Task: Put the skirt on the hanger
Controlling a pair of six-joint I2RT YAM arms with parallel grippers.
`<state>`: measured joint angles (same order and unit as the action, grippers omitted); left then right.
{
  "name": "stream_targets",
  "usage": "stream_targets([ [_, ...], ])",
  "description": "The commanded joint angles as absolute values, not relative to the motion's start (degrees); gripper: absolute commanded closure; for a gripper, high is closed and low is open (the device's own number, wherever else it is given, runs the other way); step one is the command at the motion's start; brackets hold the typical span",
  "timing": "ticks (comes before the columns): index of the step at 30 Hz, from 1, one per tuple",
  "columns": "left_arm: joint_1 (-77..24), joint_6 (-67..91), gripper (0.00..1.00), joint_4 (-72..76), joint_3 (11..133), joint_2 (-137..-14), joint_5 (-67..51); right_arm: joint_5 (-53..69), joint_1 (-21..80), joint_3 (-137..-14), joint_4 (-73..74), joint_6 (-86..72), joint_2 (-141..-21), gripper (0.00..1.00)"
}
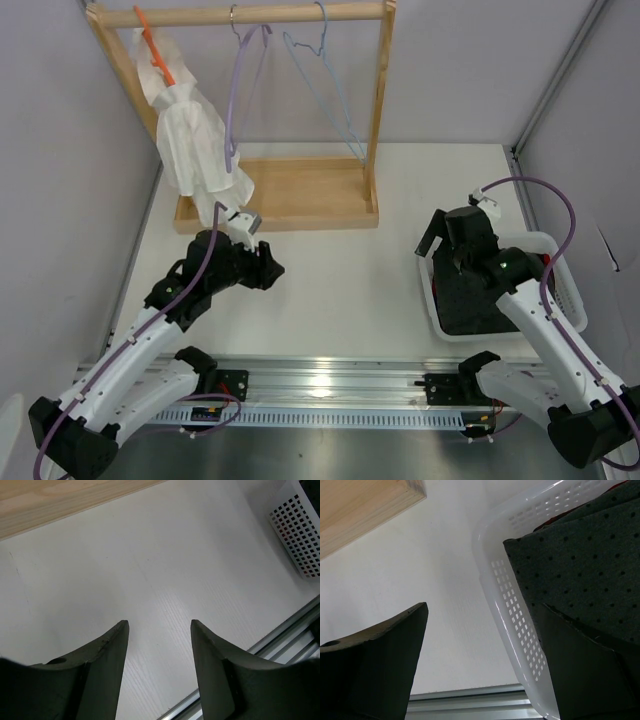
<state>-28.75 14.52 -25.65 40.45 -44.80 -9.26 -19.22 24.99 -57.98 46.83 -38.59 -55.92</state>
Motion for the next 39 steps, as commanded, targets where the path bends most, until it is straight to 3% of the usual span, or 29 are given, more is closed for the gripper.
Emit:
stream_targets([
  [1,-29.2,14.5,0.42,-24.0,40.2,-43.7,-9.1,-22.0,24.8,-58.3,48.9,-39.3,-56.2,0.04],
  [8,-29.2,14.6,0.42,-24.1,40.3,-43.2,-9.0,-24.5,22.2,-57.6,51.3,-41.0,-59.2,0.05],
  [19,-29.2,14.6,0.42,-24.0,40.1,-42.6,-9.1,-18.2,7.0,-52.8,43.5,-37.6,-65.4,0.09],
  [29,-29.2,14.6,0.43,-23.8,40.1,-42.8,-9.4,-14.0,4.0,-49.3,37.4,-37.8,-67.1,0.11],
  [32,-29.2,14.6,0.43,-23.9,40.1,-43.0,-9.6,-12.9,4.0,-47.6,35.8,-38.2,-67.2,0.16],
  [35,-29.2,14.6,0.43,-23.8,40.0,-42.9,-9.5,-12.7,4.0,-46.9,35.2,-38.4,-67.1,0.28],
  [39,-29.2,14.6,0.43,-23.8,40.0,-43.0,-9.6,-13.1,3.9,-47.8,35.9,-38.2,-65.7,0.56],
])
